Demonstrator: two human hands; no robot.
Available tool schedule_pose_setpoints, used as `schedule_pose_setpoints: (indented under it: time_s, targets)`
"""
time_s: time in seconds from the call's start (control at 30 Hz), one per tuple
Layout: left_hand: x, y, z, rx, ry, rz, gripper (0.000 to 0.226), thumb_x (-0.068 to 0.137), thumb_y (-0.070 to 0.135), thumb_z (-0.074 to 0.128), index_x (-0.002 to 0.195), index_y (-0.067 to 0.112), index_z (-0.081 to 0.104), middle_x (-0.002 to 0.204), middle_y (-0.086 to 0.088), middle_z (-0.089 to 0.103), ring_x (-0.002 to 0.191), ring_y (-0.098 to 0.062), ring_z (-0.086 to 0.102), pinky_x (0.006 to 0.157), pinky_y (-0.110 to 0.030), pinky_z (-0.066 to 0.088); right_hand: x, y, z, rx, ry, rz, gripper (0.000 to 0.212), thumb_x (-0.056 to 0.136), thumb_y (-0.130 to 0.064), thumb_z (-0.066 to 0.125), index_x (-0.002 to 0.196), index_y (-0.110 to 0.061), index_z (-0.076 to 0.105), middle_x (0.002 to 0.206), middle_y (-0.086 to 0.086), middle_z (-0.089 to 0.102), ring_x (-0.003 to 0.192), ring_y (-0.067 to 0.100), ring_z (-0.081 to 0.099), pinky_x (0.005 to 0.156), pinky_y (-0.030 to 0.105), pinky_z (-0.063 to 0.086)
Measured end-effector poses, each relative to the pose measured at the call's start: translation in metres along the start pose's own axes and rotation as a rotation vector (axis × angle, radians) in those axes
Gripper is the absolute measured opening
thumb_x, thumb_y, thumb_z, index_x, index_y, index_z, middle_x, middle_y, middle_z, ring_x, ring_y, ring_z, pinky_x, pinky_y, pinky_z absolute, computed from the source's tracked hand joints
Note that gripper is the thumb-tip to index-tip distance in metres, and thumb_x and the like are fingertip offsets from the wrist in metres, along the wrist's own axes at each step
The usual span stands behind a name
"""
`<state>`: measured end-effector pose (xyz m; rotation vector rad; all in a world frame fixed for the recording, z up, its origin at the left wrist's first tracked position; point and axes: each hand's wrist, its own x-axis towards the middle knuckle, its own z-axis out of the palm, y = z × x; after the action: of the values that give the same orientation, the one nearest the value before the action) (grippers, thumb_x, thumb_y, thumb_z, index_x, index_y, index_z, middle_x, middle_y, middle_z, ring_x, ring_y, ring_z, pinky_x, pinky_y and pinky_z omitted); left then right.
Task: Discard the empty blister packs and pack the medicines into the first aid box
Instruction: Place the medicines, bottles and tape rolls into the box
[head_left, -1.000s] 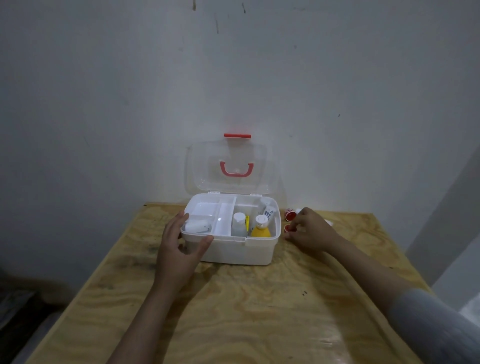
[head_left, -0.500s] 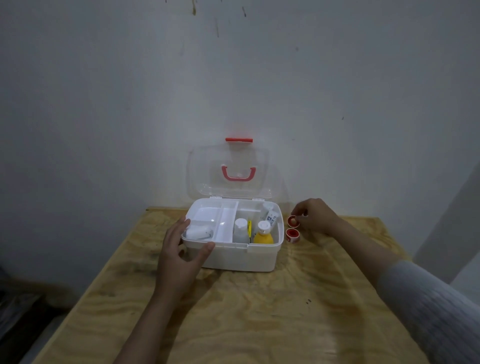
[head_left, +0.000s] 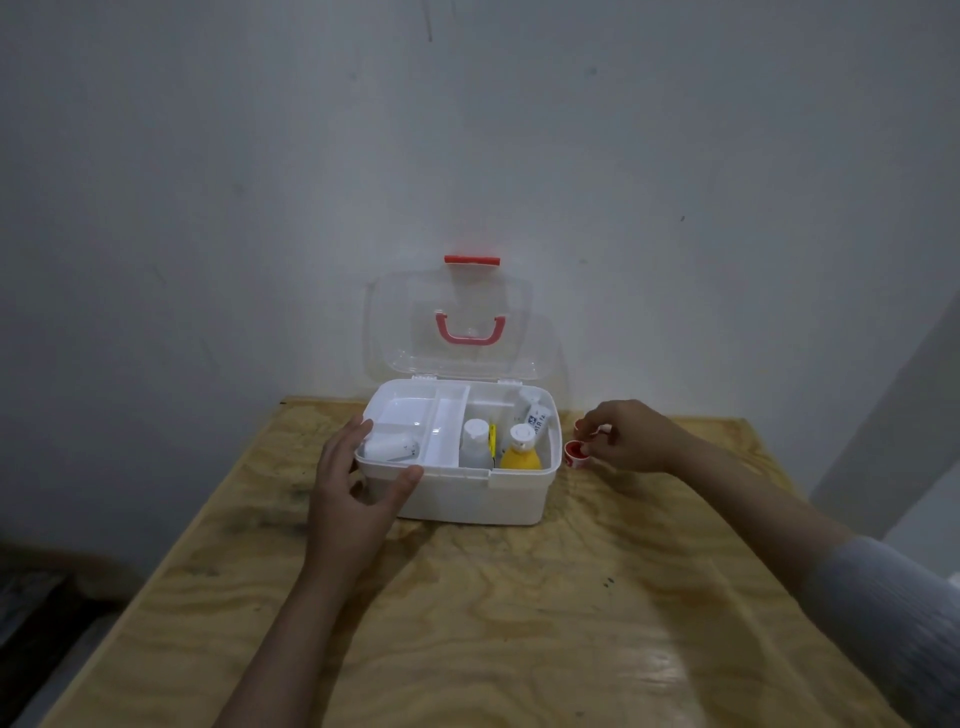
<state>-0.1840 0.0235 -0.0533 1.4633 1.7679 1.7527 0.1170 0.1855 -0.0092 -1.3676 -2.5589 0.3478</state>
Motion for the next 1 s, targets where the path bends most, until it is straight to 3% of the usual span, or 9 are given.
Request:
schedule_pose_setpoints:
  time_s: [0.1, 0.27, 0.53, 0.63, 0.7, 0.8, 0.93, 1.0]
  targets:
    - [0.0, -0.001, -0.001, -0.001, -0.003, 0.002, 0.073, 0.068, 0.047, 0.071, 0.133, 0.024, 0.049, 0.139, 0.017, 0.04, 0.127, -0.006, 0.04, 0.093, -0.038, 0.053, 0.0, 0.001, 0.006, 0.008, -0.037, 0.018, 0.023, 0.076, -0.032, 0.068, 0.096, -0.021, 0.07, 0.098, 0.008, 0.059, 0.08, 0.019, 0.058, 0.078, 0.038, 0.052]
    - [-0.001, 0.004, -0.001, 0.011, 0.007, 0.005, 0.075, 0.066, 0.046, 0.07, 0.134, 0.02, 0.049, 0.137, 0.017, 0.038, 0.125, -0.004, 0.039, 0.093, -0.036, 0.052, 0.002, -0.002, 0.011, 0.08, 0.011, 0.055, 0.021, 0.074, -0.034, 0.069, 0.094, -0.026, 0.069, 0.1, 0.003, 0.047, 0.084, 0.015, 0.057, 0.082, 0.031, 0.051]
    - [0.0, 0.003, -0.002, -0.013, -0.008, 0.007, 0.074, 0.066, 0.047, 0.071, 0.132, 0.023, 0.05, 0.137, 0.017, 0.039, 0.126, -0.004, 0.039, 0.089, -0.034, 0.052, -0.005, -0.005, 0.011, 0.104, -0.022, 0.057, 0.023, 0.077, -0.038, 0.071, 0.097, -0.03, 0.066, 0.092, 0.002, 0.057, 0.084, 0.013, 0.054, 0.075, 0.029, 0.045]
    - [-0.001, 0.004, -0.001, -0.007, -0.003, 0.012, 0.072, 0.068, 0.043, 0.073, 0.133, 0.021, 0.05, 0.138, 0.016, 0.039, 0.126, -0.004, 0.039, 0.089, -0.034, 0.052, -0.01, -0.01, 0.013, 0.108, -0.019, 0.024, 0.021, 0.078, -0.026, 0.072, 0.097, -0.02, 0.068, 0.08, -0.007, 0.052, 0.082, 0.014, 0.05, 0.078, 0.031, 0.046]
    - [-0.001, 0.004, -0.001, 0.003, -0.001, 0.015, 0.071, 0.069, 0.041, 0.073, 0.133, 0.02, 0.05, 0.137, 0.016, 0.039, 0.125, -0.004, 0.039, 0.089, -0.033, 0.052, -0.011, -0.011, 0.017, 0.118, 0.018, 0.026, 0.017, 0.078, -0.024, 0.072, 0.094, -0.018, 0.07, 0.078, -0.01, 0.049, 0.079, 0.013, 0.05, 0.072, 0.028, 0.045]
    - [-0.001, 0.005, -0.002, 0.005, -0.005, 0.018, 0.073, 0.067, 0.044, 0.071, 0.133, 0.02, 0.05, 0.137, 0.015, 0.039, 0.125, -0.005, 0.039, 0.088, -0.029, 0.051, -0.014, -0.008, 0.017, 0.108, 0.061, 0.055, 0.016, 0.077, -0.029, 0.073, 0.09, -0.02, 0.071, 0.085, 0.001, 0.056, 0.075, 0.012, 0.052, 0.062, 0.018, 0.039]
    - [0.0, 0.003, -0.001, -0.003, -0.005, 0.009, 0.073, 0.067, 0.042, 0.072, 0.133, 0.018, 0.05, 0.137, 0.015, 0.039, 0.125, -0.005, 0.039, 0.089, -0.032, 0.052, -0.022, -0.011, -0.01, 0.114, 0.195, 0.051, 0.01, 0.078, -0.02, 0.072, 0.088, -0.021, 0.071, 0.088, 0.008, 0.06, 0.079, 0.022, 0.06, 0.071, 0.026, 0.049]
    - [0.0, 0.001, 0.0, -0.007, -0.007, 0.003, 0.073, 0.068, 0.041, 0.073, 0.134, 0.019, 0.049, 0.137, 0.015, 0.039, 0.125, -0.005, 0.039, 0.089, -0.035, 0.053, -0.025, -0.025, -0.035, 0.16, 0.288, 0.037, 0.012, 0.077, -0.023, 0.073, 0.089, -0.02, 0.072, 0.088, 0.007, 0.061, 0.075, 0.016, 0.059, 0.068, 0.021, 0.047]
